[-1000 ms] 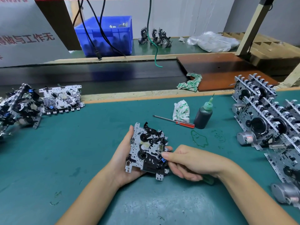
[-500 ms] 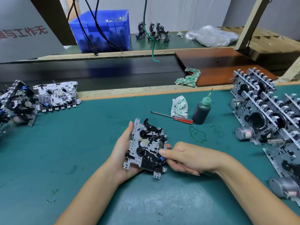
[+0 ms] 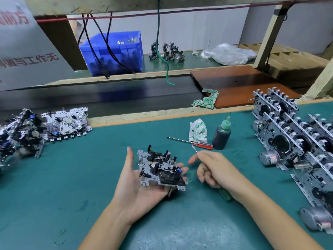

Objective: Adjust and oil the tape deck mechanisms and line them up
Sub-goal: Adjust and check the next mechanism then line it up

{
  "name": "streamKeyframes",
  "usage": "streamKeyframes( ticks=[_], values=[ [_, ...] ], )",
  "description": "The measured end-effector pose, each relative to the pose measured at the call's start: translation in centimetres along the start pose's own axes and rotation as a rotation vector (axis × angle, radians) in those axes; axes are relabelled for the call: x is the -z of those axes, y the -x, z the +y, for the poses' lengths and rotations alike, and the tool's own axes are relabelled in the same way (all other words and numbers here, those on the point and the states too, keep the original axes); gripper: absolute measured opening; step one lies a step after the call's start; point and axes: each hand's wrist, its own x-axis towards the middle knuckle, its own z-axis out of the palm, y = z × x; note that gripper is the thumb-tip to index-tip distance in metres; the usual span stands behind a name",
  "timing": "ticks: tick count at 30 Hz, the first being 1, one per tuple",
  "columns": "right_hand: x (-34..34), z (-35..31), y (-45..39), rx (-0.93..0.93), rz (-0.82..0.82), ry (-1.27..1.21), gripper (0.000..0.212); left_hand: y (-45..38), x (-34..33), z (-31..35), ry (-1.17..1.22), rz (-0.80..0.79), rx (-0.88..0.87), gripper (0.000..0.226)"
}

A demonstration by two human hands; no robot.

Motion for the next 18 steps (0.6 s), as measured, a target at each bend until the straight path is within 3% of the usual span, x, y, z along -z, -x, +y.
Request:
streamKeyframes(
  ticks=[4, 8, 11, 14, 16, 18],
  values=[
    [-0.3, 0.3, -0.2, 0.11, 0.137, 0.167, 0.033, 0.0, 0.2, 0.0, 0.066, -0.01, 0.007, 0.108],
    [-0.3, 0.5, 0.3, 0.331, 0.427, 0.789, 0.022, -0.2, 0.5, -0.1, 0.031, -0.026, -0.003, 0.106],
    [0.2, 0.3, 0.1, 0.545, 0.737, 0.597, 0.013, -0.5, 0.9, -0.4, -0.042, 0.008, 0.008, 0.105],
    [1.9, 0.6, -0.6, 0.494, 0.971, 0.343, 0.044, -1.0, 1.3, -0.6, -0.136, 0.009, 0.017, 0.101],
    [3.1, 1.0, -1.4, 0.325, 0.889, 0.226, 0.06, -1.2, 1.4, -0.5, -0.182, 0.007, 0.012, 0.092],
    [3.8, 1.4, -2.0, 0.181, 0.742, 0.142, 0.056, -1.1, 1.5, -0.3, -0.205, -0.013, 0.012, 0.082]
  ],
)
